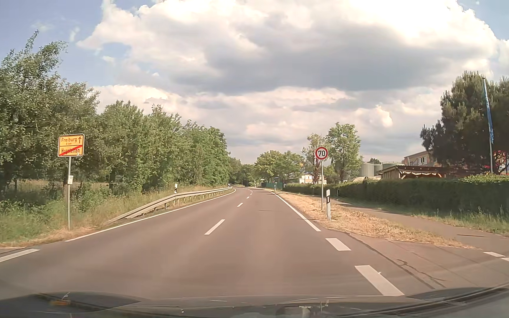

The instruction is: Follow the waypoints while adhering to traffic rules and regulations

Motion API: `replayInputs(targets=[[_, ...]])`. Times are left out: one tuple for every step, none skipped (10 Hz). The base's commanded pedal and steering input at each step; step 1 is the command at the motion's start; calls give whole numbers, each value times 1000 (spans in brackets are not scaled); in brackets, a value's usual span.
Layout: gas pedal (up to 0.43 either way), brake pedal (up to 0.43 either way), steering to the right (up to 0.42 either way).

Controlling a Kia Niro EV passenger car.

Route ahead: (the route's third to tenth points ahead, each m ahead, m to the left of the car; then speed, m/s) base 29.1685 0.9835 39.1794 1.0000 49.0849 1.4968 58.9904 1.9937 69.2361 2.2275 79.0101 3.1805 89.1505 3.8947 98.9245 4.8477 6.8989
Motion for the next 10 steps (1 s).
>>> replayInputs(targets=[[169, 0, 0], [189, 0, 0], [197, 0, 0], [209, 0, 0], [240, 0, 0], [248, 0, 1], [260, 0, 1], [268, 0, 1], [268, 0, 2], [268, 0, 2]])
